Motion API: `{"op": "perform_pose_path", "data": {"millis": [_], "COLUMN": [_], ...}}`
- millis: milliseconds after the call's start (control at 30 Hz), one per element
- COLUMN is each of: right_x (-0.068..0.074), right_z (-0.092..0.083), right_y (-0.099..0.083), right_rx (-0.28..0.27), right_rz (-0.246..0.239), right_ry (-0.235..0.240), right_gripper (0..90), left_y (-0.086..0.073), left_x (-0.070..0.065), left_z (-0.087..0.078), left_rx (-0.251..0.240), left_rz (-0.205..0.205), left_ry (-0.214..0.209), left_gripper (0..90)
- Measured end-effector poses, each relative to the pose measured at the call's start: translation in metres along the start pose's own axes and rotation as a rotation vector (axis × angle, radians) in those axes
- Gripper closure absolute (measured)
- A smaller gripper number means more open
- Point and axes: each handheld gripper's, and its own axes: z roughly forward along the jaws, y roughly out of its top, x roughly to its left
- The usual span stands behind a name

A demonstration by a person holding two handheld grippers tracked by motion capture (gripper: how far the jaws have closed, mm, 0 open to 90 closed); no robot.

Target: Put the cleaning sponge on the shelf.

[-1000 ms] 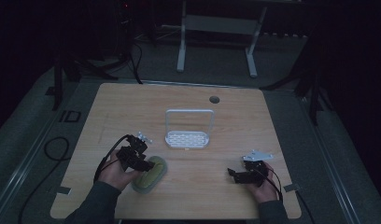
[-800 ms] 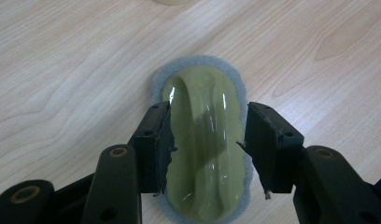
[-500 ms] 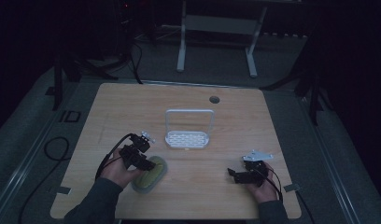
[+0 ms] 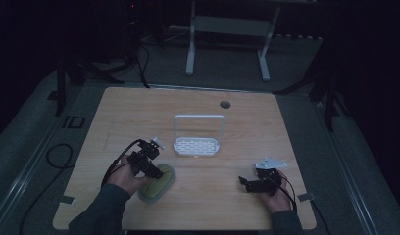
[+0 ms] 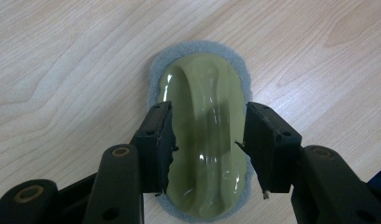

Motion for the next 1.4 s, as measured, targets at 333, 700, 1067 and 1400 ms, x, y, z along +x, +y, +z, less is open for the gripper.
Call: {"op": "perform_pose_path", "data": {"millis": [333,700,1067,1400], "right_x": [0.0,0.0,0.0,0.0], "right_z": [0.0,0.0,0.0,0.0], "right_y": [0.0,0.0,0.0,0.0], "right_rx": [0.0,0.0,0.0,0.0], "right_rz": [0.002,0.002,0.001,0.001], "right_ry": [0.0,0.0,0.0,0.0], "right_gripper": [14.1,14.2,14.1,14.1], "left_y": [0.005,0.008,0.008,0.011], "left_x": [0.001,-0.001,-0.002,-0.002], "left_z": [0.005,0.012,0.018,0.02], "left_rx": [0.06,0.1,0.164,0.187], "left_rz": [0.007,0.011,0.024,0.029], "left_ry": [-0.015,-0.012,0.001,0.009], "left_gripper": [54.2,54.2,60.2,63.2]}}
